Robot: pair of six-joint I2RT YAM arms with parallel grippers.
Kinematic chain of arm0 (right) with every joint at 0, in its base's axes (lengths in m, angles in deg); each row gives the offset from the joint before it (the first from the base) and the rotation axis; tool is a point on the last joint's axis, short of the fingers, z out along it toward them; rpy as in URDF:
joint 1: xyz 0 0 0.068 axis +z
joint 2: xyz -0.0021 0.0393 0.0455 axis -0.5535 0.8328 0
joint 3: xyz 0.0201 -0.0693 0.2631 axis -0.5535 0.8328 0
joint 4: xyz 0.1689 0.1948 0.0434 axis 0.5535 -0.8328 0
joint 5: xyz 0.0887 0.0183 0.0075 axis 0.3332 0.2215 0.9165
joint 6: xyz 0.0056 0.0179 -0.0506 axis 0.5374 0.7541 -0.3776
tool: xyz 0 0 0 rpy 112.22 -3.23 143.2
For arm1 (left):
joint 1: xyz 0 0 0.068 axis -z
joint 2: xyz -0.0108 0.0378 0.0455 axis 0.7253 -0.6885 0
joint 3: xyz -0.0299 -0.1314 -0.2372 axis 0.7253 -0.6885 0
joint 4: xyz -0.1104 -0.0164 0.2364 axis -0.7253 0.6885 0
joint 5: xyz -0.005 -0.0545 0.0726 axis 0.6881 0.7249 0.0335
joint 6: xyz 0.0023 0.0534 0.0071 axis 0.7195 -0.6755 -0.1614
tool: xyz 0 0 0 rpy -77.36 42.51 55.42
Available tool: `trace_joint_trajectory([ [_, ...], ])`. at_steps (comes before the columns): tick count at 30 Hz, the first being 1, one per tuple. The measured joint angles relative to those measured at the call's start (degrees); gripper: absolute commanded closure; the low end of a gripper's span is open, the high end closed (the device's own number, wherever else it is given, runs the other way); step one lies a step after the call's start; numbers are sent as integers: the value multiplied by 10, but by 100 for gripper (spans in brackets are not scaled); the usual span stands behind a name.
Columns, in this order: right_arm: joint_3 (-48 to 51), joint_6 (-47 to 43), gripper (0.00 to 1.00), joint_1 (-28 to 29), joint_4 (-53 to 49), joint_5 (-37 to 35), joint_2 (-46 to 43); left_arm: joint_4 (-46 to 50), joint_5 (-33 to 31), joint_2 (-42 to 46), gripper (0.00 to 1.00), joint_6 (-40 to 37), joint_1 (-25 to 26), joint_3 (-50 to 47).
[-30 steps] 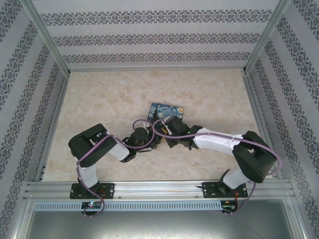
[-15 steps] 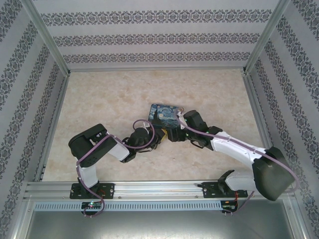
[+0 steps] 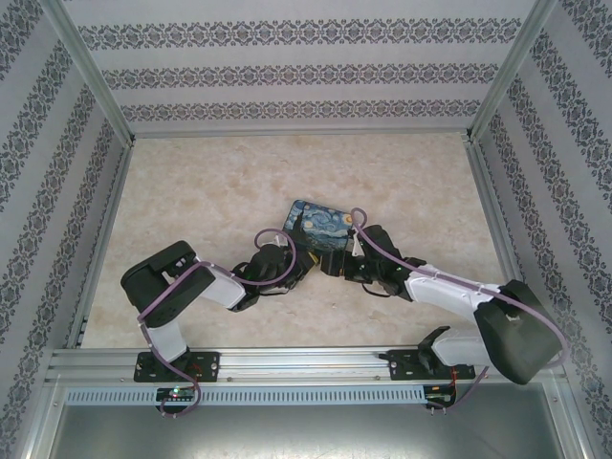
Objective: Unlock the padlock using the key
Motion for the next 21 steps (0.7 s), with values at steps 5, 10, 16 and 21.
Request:
trace_joint_trajectory([
  [5, -9, 26, 35, 0, 35, -1, 35, 40, -1, 17, 58, -21, 0, 0],
  [10, -42, 42, 35, -8, 51, 1, 75, 72, -15, 43, 39, -30, -3, -12],
  [16, -87, 56, 35, -46, 74, 7, 112, 101, -20, 116, 23, -41, -3, -22],
  [21, -127, 65, 39, -88, 90, 26, 146, 162, -36, 177, 15, -60, -4, -19],
])
